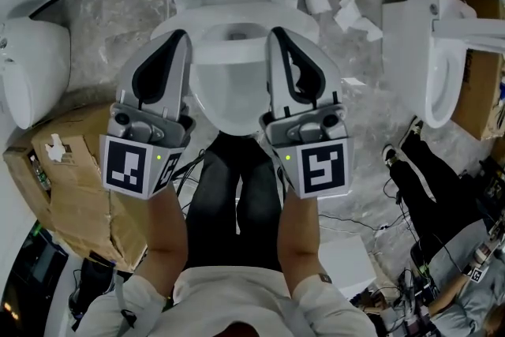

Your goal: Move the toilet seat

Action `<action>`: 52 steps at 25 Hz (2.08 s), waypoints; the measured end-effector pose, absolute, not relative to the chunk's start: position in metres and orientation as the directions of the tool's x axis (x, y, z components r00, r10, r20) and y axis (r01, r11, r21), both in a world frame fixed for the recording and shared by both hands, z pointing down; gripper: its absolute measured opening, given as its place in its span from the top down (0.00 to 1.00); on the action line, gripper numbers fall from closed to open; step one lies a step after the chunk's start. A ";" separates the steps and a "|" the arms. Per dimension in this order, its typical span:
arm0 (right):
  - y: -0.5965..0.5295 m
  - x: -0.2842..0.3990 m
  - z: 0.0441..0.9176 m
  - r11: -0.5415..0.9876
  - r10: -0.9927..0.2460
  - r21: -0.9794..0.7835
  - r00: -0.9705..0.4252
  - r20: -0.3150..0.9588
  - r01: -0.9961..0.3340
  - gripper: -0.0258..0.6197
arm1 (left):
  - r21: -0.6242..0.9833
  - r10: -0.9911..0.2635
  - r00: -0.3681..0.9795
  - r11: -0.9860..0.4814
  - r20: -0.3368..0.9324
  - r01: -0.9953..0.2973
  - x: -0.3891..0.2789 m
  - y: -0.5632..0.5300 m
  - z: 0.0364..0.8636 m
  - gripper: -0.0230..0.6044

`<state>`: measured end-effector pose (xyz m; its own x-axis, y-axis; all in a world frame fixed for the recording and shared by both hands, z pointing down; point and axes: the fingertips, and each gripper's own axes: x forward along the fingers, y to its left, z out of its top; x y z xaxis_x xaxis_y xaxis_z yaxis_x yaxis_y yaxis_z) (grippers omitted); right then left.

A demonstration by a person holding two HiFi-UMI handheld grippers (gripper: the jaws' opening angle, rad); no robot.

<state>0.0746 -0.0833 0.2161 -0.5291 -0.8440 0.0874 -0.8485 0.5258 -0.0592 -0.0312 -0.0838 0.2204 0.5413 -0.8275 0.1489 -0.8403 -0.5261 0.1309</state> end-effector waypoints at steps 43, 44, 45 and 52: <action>-0.186 0.071 0.202 0.476 -0.879 -0.018 -0.475 -0.035 -0.879 0.96 | 0.096 -0.839 0.538 -0.530 0.087 -0.843 -0.041 -0.182 0.212 0.98; -0.189 0.071 0.202 0.475 -0.880 -0.017 -0.474 -0.036 -0.880 0.96 | 0.095 -0.839 0.538 -0.530 0.087 -0.842 -0.041 -0.184 0.212 0.98; -0.191 0.070 0.202 0.473 -0.880 -0.016 -0.473 -0.037 -0.881 0.96 | 0.095 -0.839 0.538 -0.530 0.087 -0.843 -0.042 -0.186 0.213 0.98; -0.207 0.069 0.201 0.473 -0.880 -0.002 -0.473 -0.038 -0.881 0.96 | 0.091 -0.840 0.537 -0.530 0.082 -0.843 -0.043 -0.202 0.212 0.98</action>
